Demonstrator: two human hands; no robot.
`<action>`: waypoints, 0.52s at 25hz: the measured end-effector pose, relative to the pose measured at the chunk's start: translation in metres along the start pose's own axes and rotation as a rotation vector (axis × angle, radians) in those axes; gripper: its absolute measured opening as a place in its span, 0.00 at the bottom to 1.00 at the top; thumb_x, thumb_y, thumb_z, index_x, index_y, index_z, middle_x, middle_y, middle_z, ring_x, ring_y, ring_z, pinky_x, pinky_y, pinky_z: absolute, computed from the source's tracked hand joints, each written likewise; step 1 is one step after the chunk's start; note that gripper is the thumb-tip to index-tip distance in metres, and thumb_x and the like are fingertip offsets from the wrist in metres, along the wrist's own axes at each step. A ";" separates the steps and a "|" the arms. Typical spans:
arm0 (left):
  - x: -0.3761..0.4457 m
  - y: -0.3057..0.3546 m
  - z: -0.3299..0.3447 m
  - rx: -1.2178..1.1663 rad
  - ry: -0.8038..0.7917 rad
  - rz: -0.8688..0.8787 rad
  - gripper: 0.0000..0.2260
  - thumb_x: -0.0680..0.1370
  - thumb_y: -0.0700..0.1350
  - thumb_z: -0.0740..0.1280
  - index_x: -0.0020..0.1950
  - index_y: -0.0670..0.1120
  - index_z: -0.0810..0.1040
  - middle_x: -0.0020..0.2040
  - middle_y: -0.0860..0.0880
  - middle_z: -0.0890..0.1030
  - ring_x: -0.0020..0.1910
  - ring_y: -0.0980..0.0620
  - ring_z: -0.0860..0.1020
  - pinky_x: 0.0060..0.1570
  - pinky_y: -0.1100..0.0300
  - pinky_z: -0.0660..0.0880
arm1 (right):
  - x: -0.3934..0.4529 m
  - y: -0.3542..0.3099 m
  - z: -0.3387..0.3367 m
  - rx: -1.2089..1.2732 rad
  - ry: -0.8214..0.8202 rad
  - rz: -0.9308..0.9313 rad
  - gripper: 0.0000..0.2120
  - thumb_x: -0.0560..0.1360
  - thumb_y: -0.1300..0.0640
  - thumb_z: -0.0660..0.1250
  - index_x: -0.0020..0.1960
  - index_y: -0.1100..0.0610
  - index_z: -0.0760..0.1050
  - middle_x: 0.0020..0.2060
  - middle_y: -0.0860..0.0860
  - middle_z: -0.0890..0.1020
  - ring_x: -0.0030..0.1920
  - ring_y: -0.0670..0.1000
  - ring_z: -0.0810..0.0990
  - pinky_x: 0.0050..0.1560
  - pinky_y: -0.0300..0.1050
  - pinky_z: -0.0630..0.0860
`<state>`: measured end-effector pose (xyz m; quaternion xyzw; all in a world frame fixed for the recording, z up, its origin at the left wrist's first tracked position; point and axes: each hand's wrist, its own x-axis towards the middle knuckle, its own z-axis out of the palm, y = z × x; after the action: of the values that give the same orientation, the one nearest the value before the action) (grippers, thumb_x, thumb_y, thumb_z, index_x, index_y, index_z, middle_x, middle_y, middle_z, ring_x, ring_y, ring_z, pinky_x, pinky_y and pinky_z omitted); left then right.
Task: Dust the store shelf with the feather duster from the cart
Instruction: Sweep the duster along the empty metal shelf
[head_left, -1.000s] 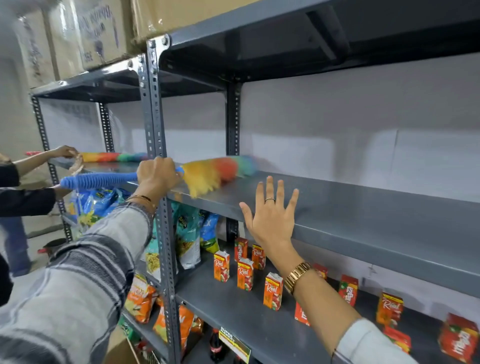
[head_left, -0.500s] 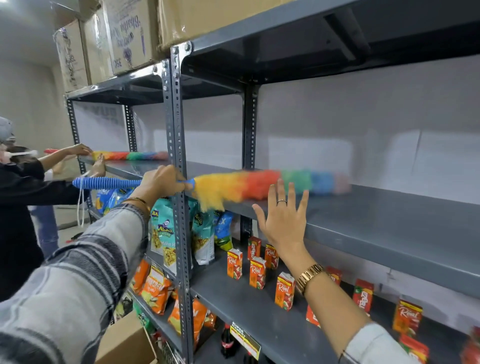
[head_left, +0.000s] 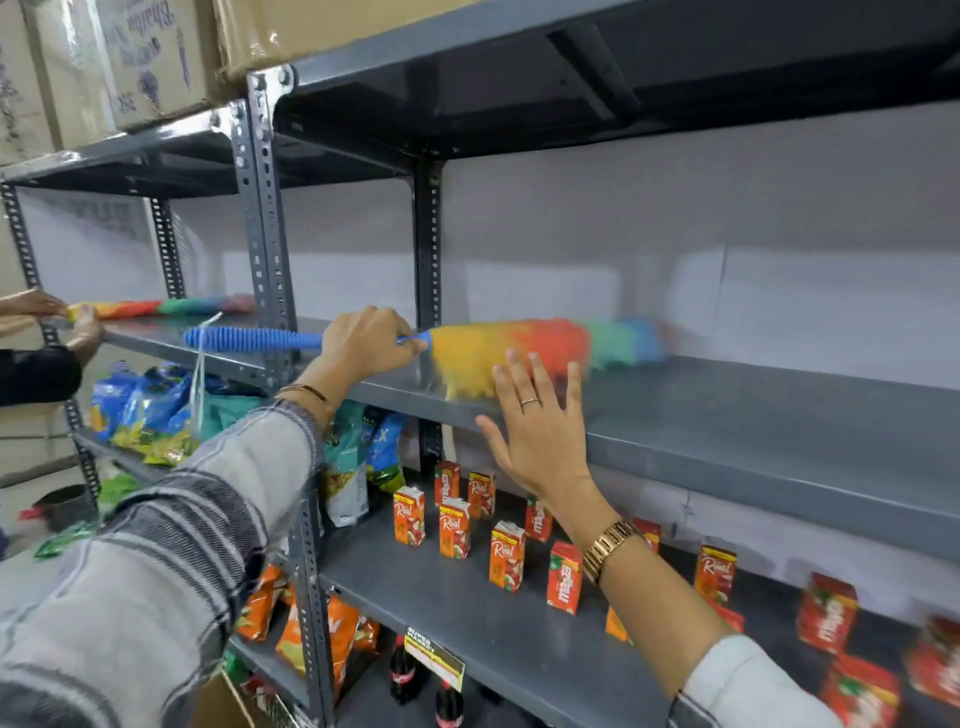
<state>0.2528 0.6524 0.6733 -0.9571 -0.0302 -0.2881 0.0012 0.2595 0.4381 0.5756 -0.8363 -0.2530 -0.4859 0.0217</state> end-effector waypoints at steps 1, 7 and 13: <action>0.005 0.013 0.000 -0.020 0.042 0.012 0.15 0.75 0.58 0.64 0.47 0.50 0.84 0.45 0.41 0.84 0.44 0.39 0.80 0.40 0.55 0.71 | -0.001 0.005 -0.004 -0.011 0.000 0.020 0.27 0.75 0.43 0.53 0.66 0.60 0.69 0.67 0.58 0.71 0.67 0.60 0.68 0.64 0.72 0.54; 0.007 0.059 0.022 -0.185 -0.198 0.171 0.16 0.76 0.55 0.65 0.45 0.43 0.84 0.45 0.40 0.84 0.45 0.40 0.80 0.43 0.53 0.74 | -0.013 0.039 -0.025 -0.050 0.032 0.146 0.29 0.75 0.41 0.50 0.67 0.60 0.67 0.69 0.59 0.69 0.68 0.61 0.67 0.66 0.71 0.51; 0.019 0.108 0.026 -0.378 -0.204 0.276 0.12 0.76 0.53 0.67 0.46 0.45 0.85 0.46 0.42 0.85 0.43 0.43 0.80 0.41 0.55 0.74 | -0.033 0.075 -0.051 -0.032 0.067 0.250 0.28 0.75 0.43 0.51 0.66 0.61 0.68 0.68 0.59 0.70 0.68 0.61 0.67 0.67 0.68 0.49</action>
<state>0.2898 0.5457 0.6636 -0.9595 0.1553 -0.1878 -0.1416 0.2391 0.3451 0.5909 -0.8448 -0.1381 -0.5111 0.0772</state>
